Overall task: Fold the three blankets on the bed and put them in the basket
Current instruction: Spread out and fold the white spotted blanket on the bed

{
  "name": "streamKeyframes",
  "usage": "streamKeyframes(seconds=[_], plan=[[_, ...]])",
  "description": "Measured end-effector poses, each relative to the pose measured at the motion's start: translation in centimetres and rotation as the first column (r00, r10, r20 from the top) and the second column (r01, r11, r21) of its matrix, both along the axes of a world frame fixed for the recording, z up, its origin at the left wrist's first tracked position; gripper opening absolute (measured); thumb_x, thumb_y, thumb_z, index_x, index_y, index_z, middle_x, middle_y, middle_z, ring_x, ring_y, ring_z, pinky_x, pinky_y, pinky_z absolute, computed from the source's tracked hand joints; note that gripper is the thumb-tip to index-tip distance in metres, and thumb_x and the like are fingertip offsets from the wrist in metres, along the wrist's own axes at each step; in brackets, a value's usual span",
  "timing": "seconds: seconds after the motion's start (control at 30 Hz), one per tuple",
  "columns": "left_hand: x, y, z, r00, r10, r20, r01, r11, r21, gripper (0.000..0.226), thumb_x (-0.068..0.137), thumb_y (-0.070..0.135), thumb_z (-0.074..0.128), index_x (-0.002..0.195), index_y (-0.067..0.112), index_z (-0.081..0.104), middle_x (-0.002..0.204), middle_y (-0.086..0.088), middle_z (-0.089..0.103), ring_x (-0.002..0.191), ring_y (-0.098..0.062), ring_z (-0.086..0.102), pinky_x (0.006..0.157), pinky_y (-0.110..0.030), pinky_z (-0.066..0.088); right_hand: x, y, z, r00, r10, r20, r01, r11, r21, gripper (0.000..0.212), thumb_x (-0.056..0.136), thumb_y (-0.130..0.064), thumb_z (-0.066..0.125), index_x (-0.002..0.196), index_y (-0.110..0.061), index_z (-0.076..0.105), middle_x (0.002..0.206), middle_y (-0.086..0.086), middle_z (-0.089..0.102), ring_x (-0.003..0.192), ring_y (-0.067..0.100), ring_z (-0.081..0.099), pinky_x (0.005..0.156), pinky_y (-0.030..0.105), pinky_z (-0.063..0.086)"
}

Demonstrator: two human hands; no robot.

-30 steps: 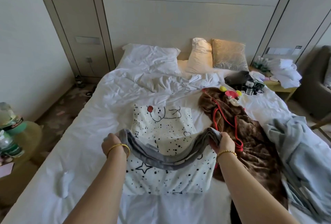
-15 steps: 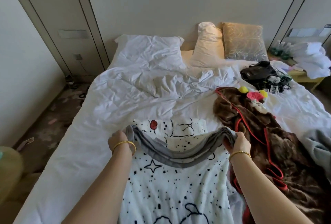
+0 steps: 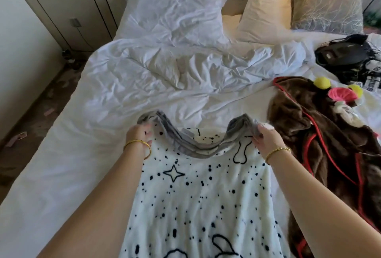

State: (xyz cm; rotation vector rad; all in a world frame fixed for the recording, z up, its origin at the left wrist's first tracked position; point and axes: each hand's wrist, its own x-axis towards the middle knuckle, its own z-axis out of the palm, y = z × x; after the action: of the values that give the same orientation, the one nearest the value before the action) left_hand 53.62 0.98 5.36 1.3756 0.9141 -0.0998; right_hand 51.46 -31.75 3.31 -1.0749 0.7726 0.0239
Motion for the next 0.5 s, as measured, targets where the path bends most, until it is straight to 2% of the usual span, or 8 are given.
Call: streamKeyframes(seconds=[0.07, 0.1, 0.17, 0.23, 0.27, 0.3, 0.37, 0.5], plan=[[0.0, -0.4, -2.4, 0.986, -0.154, -0.07, 0.166, 0.957, 0.239, 0.026, 0.096, 0.012, 0.04, 0.119, 0.002, 0.048, 0.113, -0.018, 0.055, 0.077, -0.021, 0.054, 0.067, -0.043, 0.047, -0.2, 0.0, -3.0, 0.985, 0.155, -0.075, -0.164, 0.979, -0.124, 0.022, 0.093, -0.021, 0.054, 0.113, -0.013, 0.049, 0.1, 0.004, 0.054, 0.092, 0.015, 0.054, 0.082, 0.027, 0.045], [-0.2, -0.6, -3.7, 0.958, -0.244, -0.149, 0.284, 0.867, 0.41, 0.036, 0.095, 0.012, 0.04, 0.13, 0.002, 0.042, 0.123, -0.021, 0.055, 0.078, -0.024, 0.056, 0.07, -0.046, 0.047, -0.5, -0.2, -4.4, 0.962, 0.233, -0.14, -0.262, 0.932, -0.25, 0.039, 0.091, -0.024, 0.057, 0.125, -0.011, 0.044, 0.113, 0.006, 0.053, 0.104, 0.019, 0.053, 0.09, 0.031, 0.044], [-0.8, -0.7, -6.1, 0.836, -0.415, -0.359, 0.545, 0.551, 0.632, 0.06, 0.094, 0.018, 0.046, 0.148, 0.017, 0.02, 0.142, -0.015, 0.042, 0.108, -0.033, 0.055, 0.085, -0.04, 0.045, -1.3, -0.2, -6.8, 0.89, 0.334, -0.311, -0.454, 0.712, -0.535, 0.063, 0.092, -0.026, 0.056, 0.143, -0.01, 0.023, 0.145, 0.008, 0.034, 0.132, 0.026, 0.037, 0.107, 0.038, 0.034], [-1.3, -0.7, -8.0, 0.738, -0.441, -0.511, 0.666, 0.348, 0.66, 0.079, 0.09, 0.035, 0.055, 0.15, 0.022, 0.004, 0.15, -0.014, 0.027, 0.127, -0.035, 0.041, 0.098, -0.044, 0.042, -2.4, -0.3, -9.0, 0.842, 0.35, -0.412, -0.536, 0.447, -0.716, 0.069, 0.093, -0.025, 0.052, 0.148, -0.015, 0.012, 0.156, 0.004, 0.014, 0.143, 0.025, 0.015, 0.115, 0.041, 0.02], [-1.5, -0.6, -8.8, 0.742, -0.398, -0.539, 0.668, 0.376, 0.642, 0.088, 0.087, 0.042, 0.058, 0.15, 0.021, 0.001, 0.15, -0.016, 0.024, 0.13, -0.036, 0.036, 0.103, -0.047, 0.038, -2.9, -0.5, -9.9, 0.825, 0.321, -0.465, -0.559, 0.35, -0.751, 0.071, 0.092, -0.027, 0.052, 0.148, -0.017, 0.01, 0.157, 0.003, 0.008, 0.144, 0.025, 0.008, 0.117, 0.043, 0.013], [-1.7, -0.4, -9.5, 0.776, -0.336, -0.534, 0.628, 0.491, 0.604, 0.094, 0.084, 0.045, 0.061, 0.15, 0.017, 0.0, 0.149, -0.018, 0.026, 0.132, -0.037, 0.035, 0.105, -0.049, 0.036, -3.4, -0.7, -10.9, 0.825, 0.261, -0.501, -0.565, 0.345, -0.75, 0.073, 0.091, -0.031, 0.053, 0.148, -0.017, 0.01, 0.157, 0.006, 0.008, 0.144, 0.027, 0.007, 0.117, 0.044, 0.012], [-2.2, 0.2, -10.5, 0.851, -0.205, -0.484, 0.467, 0.718, 0.517, 0.09, 0.082, 0.041, 0.066, 0.147, 0.009, 0.013, 0.143, -0.021, 0.036, 0.128, -0.039, 0.039, 0.103, -0.049, 0.036, -3.9, -0.9, -12.1, 0.836, 0.14, -0.53, -0.519, 0.515, -0.683, 0.071, 0.087, -0.035, 0.056, 0.143, -0.01, 0.02, 0.148, 0.017, 0.026, 0.134, 0.035, 0.028, 0.111, 0.047, 0.026], [-4.3, 1.3, -11.3, 0.905, -0.192, -0.379, 0.415, 0.585, 0.696, 0.041, 0.093, 0.032, 0.05, 0.121, 0.002, 0.044, 0.123, -0.022, 0.053, 0.111, -0.04, 0.052, 0.087, -0.046, 0.043, -4.9, -0.1, -13.0, 0.871, 0.06, -0.487, -0.456, 0.47, -0.756, 0.037, 0.089, -0.027, 0.052, 0.116, -0.003, 0.046, 0.118, 0.02, 0.053, 0.108, 0.035, 0.049, 0.087, 0.04, 0.042]])
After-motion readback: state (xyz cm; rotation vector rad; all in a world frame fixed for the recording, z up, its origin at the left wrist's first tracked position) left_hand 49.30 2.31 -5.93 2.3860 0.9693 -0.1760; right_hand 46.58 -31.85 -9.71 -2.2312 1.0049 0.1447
